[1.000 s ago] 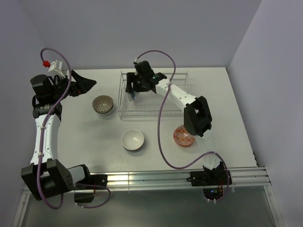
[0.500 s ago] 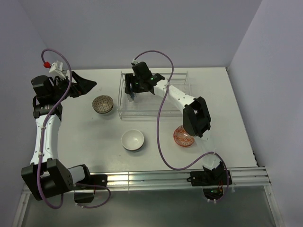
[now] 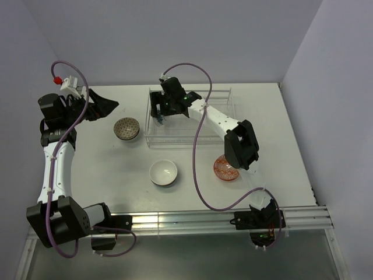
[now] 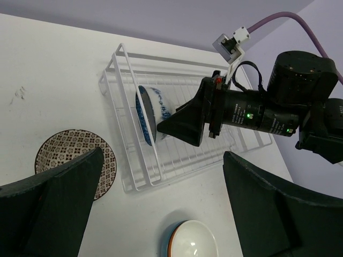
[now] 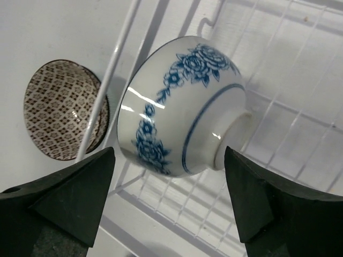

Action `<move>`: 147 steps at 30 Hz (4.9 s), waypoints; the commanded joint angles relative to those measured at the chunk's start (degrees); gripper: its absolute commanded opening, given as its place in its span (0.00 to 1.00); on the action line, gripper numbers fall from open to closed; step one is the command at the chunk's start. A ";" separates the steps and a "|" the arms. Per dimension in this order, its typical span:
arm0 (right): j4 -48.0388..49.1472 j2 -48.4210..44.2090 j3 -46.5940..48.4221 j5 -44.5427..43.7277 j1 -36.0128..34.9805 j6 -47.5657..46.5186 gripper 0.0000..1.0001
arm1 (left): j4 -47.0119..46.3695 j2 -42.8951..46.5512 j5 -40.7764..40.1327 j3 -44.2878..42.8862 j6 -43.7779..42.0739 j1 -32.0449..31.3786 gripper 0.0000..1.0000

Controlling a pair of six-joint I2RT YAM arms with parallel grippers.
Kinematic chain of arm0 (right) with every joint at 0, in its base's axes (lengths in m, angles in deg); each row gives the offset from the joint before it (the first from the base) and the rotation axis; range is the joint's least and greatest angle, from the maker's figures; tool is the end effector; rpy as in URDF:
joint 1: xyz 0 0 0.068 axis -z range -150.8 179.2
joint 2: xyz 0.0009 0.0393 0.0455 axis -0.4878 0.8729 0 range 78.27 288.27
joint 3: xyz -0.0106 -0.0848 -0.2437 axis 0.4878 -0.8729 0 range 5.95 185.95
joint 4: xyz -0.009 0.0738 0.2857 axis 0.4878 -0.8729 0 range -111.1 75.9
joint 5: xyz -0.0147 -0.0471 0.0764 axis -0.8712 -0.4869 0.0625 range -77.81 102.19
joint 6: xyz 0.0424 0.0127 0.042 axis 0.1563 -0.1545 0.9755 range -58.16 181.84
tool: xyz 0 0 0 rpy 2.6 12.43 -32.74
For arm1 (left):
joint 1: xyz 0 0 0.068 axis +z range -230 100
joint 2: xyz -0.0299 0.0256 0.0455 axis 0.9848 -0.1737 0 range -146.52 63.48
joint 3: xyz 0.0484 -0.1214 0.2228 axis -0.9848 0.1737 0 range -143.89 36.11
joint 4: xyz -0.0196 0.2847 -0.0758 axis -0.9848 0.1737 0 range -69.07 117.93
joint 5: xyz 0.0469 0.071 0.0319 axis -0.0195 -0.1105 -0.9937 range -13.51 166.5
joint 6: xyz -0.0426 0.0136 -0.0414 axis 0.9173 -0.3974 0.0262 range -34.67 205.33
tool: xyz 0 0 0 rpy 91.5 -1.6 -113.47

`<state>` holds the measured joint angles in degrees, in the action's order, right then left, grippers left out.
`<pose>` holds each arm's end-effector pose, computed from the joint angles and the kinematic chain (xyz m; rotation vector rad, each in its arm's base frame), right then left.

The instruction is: Load the bowls into the dish rack

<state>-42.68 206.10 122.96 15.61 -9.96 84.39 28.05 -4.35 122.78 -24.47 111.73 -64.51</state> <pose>0.4264 0.3506 0.2404 -0.3702 2.3083 0.6267 0.3118 0.0523 0.3420 -0.0826 1.8239 -0.8651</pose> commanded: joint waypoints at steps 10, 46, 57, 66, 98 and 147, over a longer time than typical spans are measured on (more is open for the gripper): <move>2.30 -0.74 3.57 2.29 -1.62 1.10 0.95 | -0.70 2.35 1.44 0.37 -1.08 0.60 1.00; -6.23 -43.61 -29.28 14.59 19.89 -11.12 1.00 | 32.89 9.47 -1.35 -0.78 -53.38 -18.70 0.96; -20.98 -56.46 -43.61 14.09 32.56 -20.52 0.97 | 21.46 -3.61 -7.00 -5.42 -49.26 -45.89 0.93; -26.61 -60.95 -50.66 18.01 44.65 -21.93 0.95 | 11.26 -16.53 -14.02 -13.68 -38.71 -60.65 0.89; -27.50 -59.27 -45.82 32.88 64.73 -22.81 0.98 | 0.62 -51.87 -20.62 -31.88 -24.28 -80.44 0.71; -29.08 -58.75 -42.22 35.34 64.82 -23.95 0.98 | 7.65 -39.75 -23.34 -29.07 -22.17 -80.44 0.00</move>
<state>-71.97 147.93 77.39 49.42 54.47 60.87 38.39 -49.77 100.59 -53.14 89.37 -144.75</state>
